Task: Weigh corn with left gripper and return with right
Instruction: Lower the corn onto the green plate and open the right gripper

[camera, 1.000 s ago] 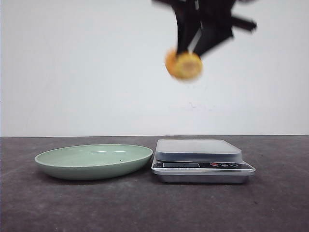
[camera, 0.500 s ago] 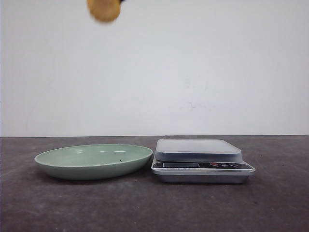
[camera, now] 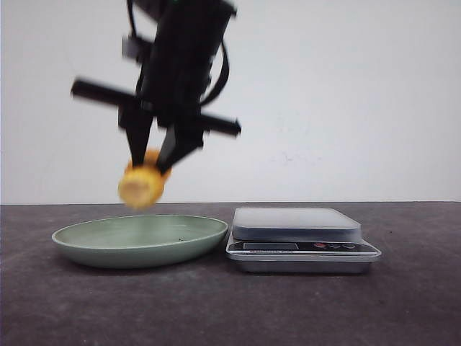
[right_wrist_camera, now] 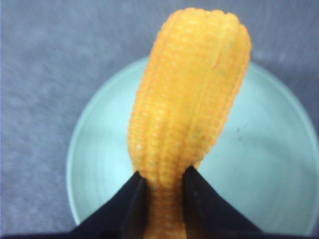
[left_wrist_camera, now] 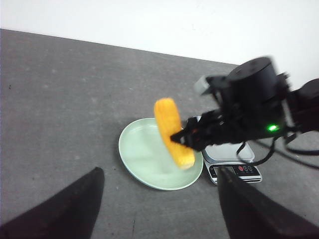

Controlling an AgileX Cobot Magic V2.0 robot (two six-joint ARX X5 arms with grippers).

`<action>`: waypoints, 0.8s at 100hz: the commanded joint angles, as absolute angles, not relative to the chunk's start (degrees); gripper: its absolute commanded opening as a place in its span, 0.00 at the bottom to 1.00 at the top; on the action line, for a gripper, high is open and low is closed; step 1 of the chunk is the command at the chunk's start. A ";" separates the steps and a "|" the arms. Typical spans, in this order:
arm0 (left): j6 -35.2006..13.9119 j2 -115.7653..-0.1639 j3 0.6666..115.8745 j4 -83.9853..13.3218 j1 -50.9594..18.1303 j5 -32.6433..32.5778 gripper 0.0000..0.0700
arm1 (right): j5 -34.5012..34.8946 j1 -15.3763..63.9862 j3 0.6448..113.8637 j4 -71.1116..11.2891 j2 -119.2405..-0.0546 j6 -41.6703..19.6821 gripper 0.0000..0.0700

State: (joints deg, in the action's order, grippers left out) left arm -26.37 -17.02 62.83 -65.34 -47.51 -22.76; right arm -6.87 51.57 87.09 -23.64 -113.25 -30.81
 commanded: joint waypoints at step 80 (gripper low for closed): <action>-25.56 -17.15 63.53 -65.52 -47.97 -22.92 0.61 | -6.00 50.37 88.64 -24.84 -115.37 -29.36 0.69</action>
State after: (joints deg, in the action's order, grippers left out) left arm -26.28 -17.02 62.83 -65.78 -47.51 -22.76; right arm -5.93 49.71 87.20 -23.59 -116.73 -31.35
